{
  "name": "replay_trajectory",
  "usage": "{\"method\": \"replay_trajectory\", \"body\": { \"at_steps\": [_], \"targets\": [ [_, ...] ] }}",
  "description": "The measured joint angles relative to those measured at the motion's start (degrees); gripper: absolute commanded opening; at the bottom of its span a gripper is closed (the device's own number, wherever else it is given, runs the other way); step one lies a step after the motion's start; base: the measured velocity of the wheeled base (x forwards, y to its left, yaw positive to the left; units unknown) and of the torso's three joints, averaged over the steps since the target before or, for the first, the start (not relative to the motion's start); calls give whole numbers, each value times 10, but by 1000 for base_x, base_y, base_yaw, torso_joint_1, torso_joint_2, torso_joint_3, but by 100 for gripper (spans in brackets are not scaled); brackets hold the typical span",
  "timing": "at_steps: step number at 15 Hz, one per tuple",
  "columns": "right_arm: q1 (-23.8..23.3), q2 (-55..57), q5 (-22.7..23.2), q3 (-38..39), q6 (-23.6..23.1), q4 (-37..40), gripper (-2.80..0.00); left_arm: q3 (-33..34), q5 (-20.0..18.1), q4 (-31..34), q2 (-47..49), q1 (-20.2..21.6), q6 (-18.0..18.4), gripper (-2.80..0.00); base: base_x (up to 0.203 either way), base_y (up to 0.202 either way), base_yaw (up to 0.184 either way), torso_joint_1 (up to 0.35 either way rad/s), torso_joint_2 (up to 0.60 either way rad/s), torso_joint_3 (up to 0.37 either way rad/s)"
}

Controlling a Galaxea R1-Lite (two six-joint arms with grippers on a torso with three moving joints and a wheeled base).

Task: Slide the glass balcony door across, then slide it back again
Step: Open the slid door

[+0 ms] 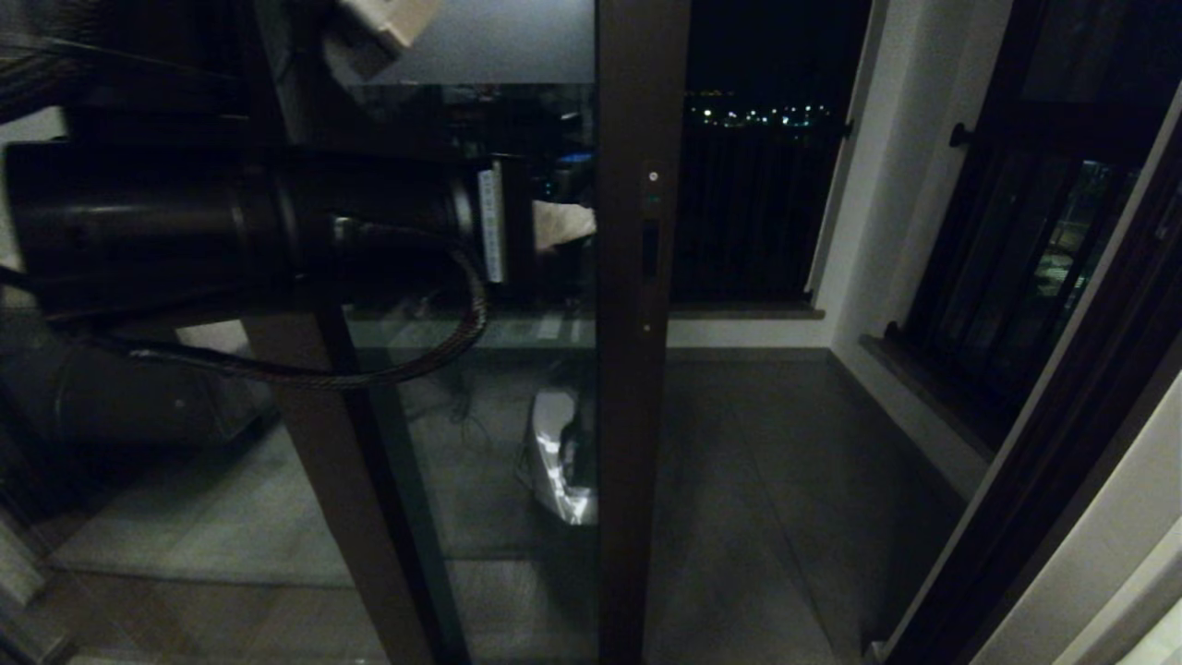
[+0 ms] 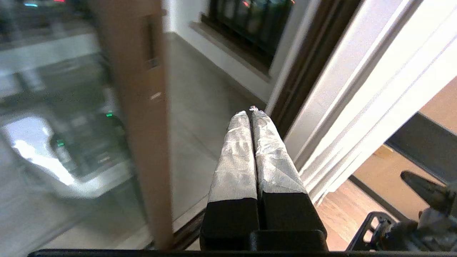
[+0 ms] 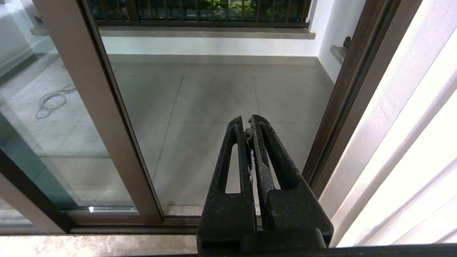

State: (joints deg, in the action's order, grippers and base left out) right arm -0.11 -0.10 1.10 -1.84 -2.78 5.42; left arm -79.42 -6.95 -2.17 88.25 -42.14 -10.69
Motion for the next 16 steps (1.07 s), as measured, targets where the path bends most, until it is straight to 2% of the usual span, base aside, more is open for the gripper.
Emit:
{"method": "replay_trajectory", "body": {
  "at_steps": [5, 8, 11, 13, 16],
  "targets": [
    [0, 0, 0, 0, 0, 0, -280, -150, 41, -1, 148, -46, 0, -280, 0, 0, 0, 0, 0, 0],
    [-1, 0, 0, 0, 0, 0, -280, -243, 80, -1, 236, -62, 0, -280, 0, 0, 0, 0, 0, 0],
    [0, 0, 0, 0, 0, 0, -280, -300, 104, -1, 300, -72, 0, -280, 0, 0, 0, 0, 0, 0],
    [0, 0, 0, 0, 0, 0, -280, -319, 139, -11, 334, -73, 20, -280, 0, 0, 0, 0, 0, 0],
    [0, 0, 0, 0, 0, 0, -280, -329, 197, -102, 387, -73, 69, -280, 0, 0, 0, 0, 0, 0]
  ]
}}
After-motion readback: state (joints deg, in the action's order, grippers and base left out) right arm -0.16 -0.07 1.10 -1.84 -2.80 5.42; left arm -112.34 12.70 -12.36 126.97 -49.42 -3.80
